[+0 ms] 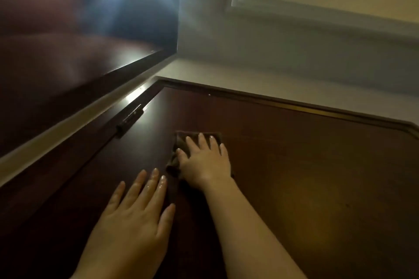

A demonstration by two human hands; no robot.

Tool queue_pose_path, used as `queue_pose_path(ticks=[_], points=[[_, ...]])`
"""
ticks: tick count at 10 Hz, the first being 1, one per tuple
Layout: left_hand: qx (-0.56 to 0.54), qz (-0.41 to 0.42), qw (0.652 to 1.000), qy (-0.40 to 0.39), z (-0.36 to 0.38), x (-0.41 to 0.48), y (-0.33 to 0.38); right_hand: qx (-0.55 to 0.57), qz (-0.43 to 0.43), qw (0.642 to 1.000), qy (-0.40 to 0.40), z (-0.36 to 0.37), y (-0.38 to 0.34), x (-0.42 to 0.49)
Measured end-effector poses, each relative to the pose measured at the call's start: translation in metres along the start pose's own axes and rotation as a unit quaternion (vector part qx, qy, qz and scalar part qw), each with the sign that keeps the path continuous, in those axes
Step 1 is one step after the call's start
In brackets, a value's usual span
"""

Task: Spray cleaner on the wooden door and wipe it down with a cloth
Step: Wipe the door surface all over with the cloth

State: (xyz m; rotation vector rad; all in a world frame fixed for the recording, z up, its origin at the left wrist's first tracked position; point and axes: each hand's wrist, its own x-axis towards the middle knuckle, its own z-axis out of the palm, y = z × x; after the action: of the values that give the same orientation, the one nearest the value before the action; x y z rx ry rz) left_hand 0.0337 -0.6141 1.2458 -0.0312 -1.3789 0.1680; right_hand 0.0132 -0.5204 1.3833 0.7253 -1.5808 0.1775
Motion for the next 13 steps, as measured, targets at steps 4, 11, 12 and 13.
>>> queue_pose_path(ticks=[4, 11, 12, 13], points=[[0.060, -0.025, 0.997, 0.040, 0.027, 0.010, -0.022, -0.002, -0.035, 0.999, 0.004, -0.003, 0.002, -0.002], [0.056, -0.010, 0.997, -0.052, 0.019, 0.032, 0.000, -0.031, 0.028, 0.999, 0.028, -0.011, 0.057, 0.020], [0.055, -0.014, 0.996, -0.064, 0.014, 0.033, 0.000, -0.026, -0.002, 0.999, 0.030, -0.013, 0.063, 0.017], [0.081, -0.010, 0.994, -0.078, 0.014, 0.031, 0.001, -0.024, 0.032, 0.998, 0.043, -0.018, 0.086, 0.009]])
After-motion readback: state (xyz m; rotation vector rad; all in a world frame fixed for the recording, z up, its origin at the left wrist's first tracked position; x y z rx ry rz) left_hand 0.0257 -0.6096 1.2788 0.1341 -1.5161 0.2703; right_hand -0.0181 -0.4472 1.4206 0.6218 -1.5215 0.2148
